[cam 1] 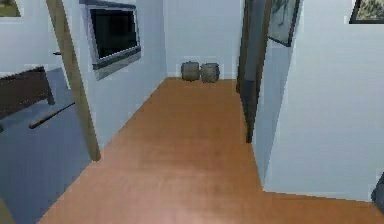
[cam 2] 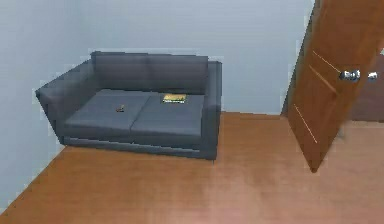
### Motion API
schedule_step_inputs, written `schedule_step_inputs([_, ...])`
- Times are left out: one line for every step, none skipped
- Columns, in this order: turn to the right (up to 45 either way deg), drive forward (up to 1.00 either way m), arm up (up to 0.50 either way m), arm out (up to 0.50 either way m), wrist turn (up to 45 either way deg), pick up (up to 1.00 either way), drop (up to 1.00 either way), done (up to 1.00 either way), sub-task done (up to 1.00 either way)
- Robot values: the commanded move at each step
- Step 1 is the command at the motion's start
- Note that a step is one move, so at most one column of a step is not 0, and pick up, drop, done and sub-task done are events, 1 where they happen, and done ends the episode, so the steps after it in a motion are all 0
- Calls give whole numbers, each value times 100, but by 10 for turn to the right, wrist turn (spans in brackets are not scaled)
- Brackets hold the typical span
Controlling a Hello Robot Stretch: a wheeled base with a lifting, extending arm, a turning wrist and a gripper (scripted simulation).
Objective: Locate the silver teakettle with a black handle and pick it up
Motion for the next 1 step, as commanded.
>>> schedule_step_inputs([0,100,0,0,0,0,0,0,0])
